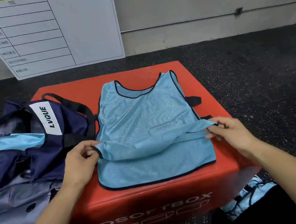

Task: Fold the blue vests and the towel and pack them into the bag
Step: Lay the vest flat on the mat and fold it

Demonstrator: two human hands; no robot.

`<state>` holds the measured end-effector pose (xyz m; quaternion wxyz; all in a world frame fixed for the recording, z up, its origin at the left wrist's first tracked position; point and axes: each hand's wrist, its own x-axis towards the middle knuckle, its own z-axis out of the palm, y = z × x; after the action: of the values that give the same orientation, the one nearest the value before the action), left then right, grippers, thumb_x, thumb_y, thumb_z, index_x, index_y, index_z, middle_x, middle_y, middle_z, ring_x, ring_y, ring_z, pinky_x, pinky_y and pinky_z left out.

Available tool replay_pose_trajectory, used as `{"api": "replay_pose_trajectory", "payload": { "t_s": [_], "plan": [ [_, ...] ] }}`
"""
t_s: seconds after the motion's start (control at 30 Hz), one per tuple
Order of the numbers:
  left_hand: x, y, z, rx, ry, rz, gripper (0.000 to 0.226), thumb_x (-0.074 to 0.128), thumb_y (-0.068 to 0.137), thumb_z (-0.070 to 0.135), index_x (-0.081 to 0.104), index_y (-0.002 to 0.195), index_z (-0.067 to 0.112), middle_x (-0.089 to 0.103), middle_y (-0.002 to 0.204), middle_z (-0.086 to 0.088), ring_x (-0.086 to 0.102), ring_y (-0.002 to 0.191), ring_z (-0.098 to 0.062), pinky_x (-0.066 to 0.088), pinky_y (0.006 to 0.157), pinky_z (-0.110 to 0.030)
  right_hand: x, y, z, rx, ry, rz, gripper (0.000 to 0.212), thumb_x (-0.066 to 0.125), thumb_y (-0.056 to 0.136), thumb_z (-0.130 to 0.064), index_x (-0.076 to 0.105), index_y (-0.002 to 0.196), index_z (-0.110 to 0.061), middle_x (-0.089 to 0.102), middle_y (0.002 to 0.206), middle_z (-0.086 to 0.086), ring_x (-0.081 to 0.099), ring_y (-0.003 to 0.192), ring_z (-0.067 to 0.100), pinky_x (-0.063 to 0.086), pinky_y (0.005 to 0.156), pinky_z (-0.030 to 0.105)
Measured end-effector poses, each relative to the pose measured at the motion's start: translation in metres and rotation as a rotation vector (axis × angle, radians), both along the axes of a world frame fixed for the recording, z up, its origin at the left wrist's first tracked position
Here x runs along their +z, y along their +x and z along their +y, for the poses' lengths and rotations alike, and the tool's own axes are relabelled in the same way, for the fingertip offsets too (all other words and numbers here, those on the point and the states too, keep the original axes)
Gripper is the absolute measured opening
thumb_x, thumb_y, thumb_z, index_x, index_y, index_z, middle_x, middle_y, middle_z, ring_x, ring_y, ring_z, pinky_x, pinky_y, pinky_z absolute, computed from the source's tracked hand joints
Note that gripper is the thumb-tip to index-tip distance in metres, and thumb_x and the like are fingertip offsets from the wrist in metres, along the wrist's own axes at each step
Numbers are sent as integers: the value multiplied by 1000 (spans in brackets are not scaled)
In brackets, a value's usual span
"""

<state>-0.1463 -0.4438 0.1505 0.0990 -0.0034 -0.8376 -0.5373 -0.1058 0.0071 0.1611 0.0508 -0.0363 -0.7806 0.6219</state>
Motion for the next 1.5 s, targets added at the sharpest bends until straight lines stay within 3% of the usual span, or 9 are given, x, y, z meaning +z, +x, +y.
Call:
{"api": "replay_pose_trajectory", "payload": {
  "t_s": [0.27, 0.43, 0.63, 0.83, 0.97, 1.1, 1.23, 1.37, 1.5],
  "plan": [
    [-8, 14, -18, -157, -359, -1, 16, 81, 81, 24, 68, 76, 16, 69, 75, 5, 63, 73, -10, 47, 74, -25, -8, 13, 17, 182, 505, -34, 25, 87, 81, -27, 63, 74, -27, 69, 82, 4, 59, 75, 12, 46, 79, 36],
    [-16, 26, -38, -383, -520, 69, 16, 64, 80, 51, 68, 82, 35, 67, 103, 16, 54, 117, 9, 38, 96, -8, 2, 26, 17, 298, 530, 19, 19, 73, 91, -33, 72, 75, -24, 68, 86, -5, 65, 85, 11, 46, 85, 28],
    [-22, 30, -50, -411, -604, 58, 25, 60, 79, 62, 66, 98, 46, 59, 126, 17, 49, 131, 1, 40, 107, -24, 7, 35, 20, 360, 653, 44, 12, 77, 89, -35, 70, 85, -26, 66, 100, -9, 64, 100, 11, 45, 95, 29],
    [-3, 42, -32, -483, -499, 133, 32, 75, 75, 45, 72, 106, 38, 54, 103, 8, 59, 96, -13, 43, 86, -16, -9, 37, 15, 415, 905, -29, 78, 65, 64, -85, 60, 128, -39, 38, 137, -22, 33, 129, -3, 21, 108, 9],
    [-3, 43, -37, -537, -470, 49, 17, 73, 77, 45, 75, 93, 38, 62, 106, 10, 65, 94, -17, 49, 82, -25, -12, 33, 17, 365, 898, 115, 36, 62, 84, -64, 70, 104, -35, 50, 116, -15, 53, 108, 0, 45, 99, 31],
    [-7, 43, -41, -545, -519, 11, 30, 76, 68, 29, 75, 97, 40, 60, 123, 21, 63, 113, -6, 43, 95, -15, -13, 34, 14, 378, 934, 37, 41, 72, 78, -55, 66, 112, -35, 46, 123, -13, 48, 114, 2, 35, 101, 18],
    [-6, 42, -43, -549, -486, -43, 52, 69, 60, 17, 74, 107, 39, 62, 127, 20, 63, 110, -9, 43, 92, -14, -10, 31, 7, 287, 888, 152, 12, 66, 85, -36, 67, 97, -34, 51, 108, -16, 57, 103, 5, 45, 91, 28],
    [-4, 42, -36, -508, -532, -50, 50, 71, 65, 28, 69, 113, 41, 61, 124, 19, 62, 101, -8, 46, 89, -19, -5, 21, 6, 14, 721, 248, 21, 71, 89, -2, 73, 100, -20, 58, 113, -13, 56, 110, 1, 37, 99, 13],
    [-8, 35, -28, -429, -618, 63, 24, 64, 83, 44, 67, 107, 40, 65, 107, 21, 62, 98, -5, 51, 86, -31, 1, 16, -7, -110, 681, 298, 21, 65, 93, -1, 72, 106, -16, 61, 120, -8, 56, 114, 10, 41, 103, 27]
  ]
}}
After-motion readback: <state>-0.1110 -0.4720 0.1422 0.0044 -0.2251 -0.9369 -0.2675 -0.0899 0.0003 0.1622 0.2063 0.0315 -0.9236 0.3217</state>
